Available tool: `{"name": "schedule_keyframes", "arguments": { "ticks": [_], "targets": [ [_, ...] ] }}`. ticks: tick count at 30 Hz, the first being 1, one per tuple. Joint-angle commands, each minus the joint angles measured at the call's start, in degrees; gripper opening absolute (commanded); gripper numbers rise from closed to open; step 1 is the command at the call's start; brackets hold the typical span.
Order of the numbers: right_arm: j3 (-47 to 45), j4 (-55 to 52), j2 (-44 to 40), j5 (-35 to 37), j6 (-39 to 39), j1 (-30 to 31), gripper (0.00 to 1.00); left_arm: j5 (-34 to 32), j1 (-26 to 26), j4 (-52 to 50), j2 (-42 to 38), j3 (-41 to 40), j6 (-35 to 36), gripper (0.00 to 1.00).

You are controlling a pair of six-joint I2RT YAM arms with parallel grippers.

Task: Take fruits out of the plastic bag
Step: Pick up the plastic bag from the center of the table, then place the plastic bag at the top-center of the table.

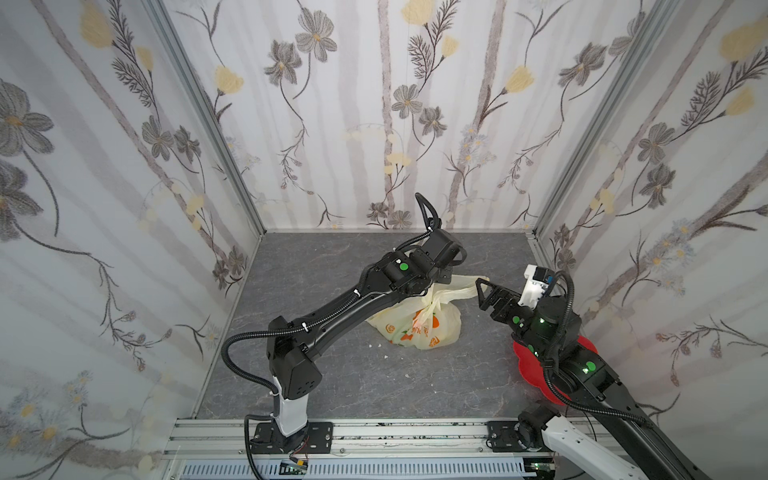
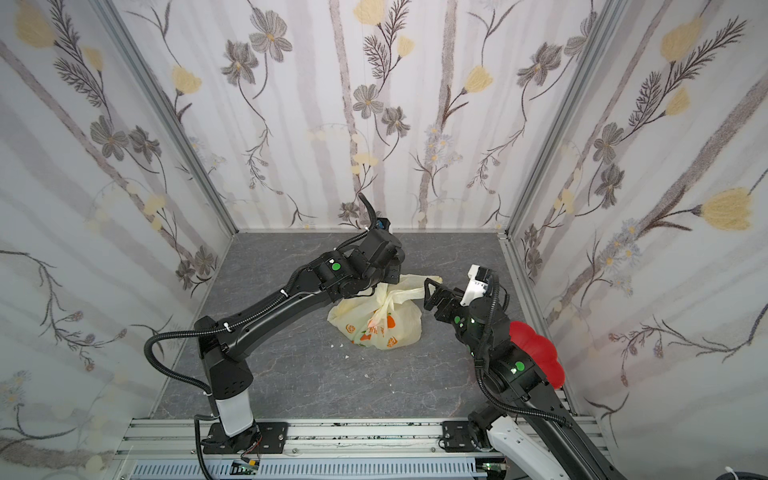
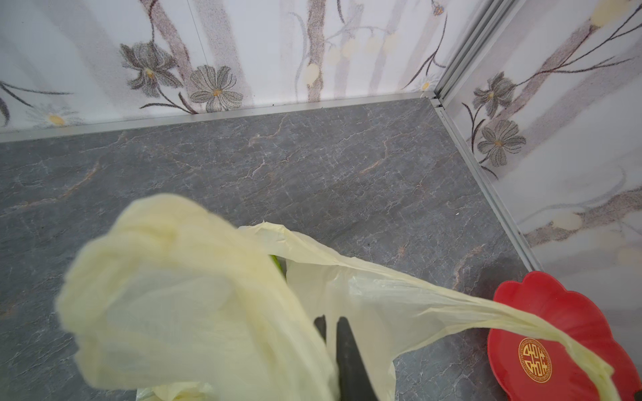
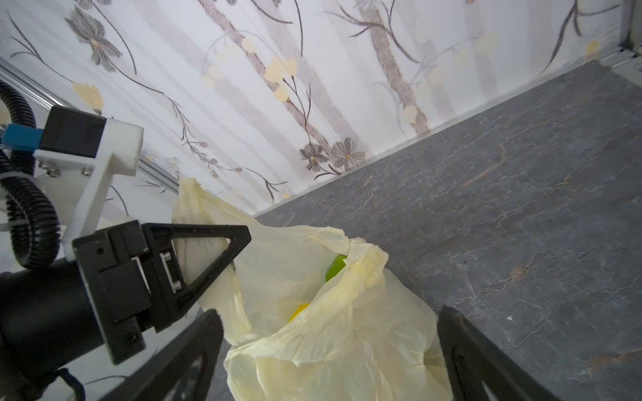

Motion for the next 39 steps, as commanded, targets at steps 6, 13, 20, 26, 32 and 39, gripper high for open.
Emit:
{"name": "schedule_keyframes", "arguments": {
  "ticks": [6, 13, 20, 26, 32, 39],
  "targets": [
    [3.93, 5.51, 10.86, -4.42, 3.83, 0.14, 0.96, 0.47, 1.07, 6.34, -6.91, -9.02, -2.42, 0.0],
    [6.57, 8.03, 15.77, -7.16, 0.25, 0.18, 0.49, 4.26, 5.32, 10.42, -13.33, -16.64, -2.96, 0.0],
    [14.82, 6.05, 20.86, -5.67, -10.62, -5.5, 0.0, 7.54, 17.25, 13.46, -20.64, -21.04, -1.84, 0.0],
    [34.01, 6.87, 33.7, -13.86, -15.18, -10.85, 0.0, 11.6, 28.36, 16.05, -17.27, -12.82, -0.04, 0.0],
    [54.53, 1.94, 45.02, -16.05, -17.04, -11.39, 0.0, 13.62, 34.05, 16.46, -14.07, -1.69, -0.28, 0.0],
    [46.36, 4.02, 40.3, -18.56, -16.12, -10.2, 0.0, 14.8, 34.08, 21.16, -25.48, -18.56, -3.96, 0.0]
  ]
}}
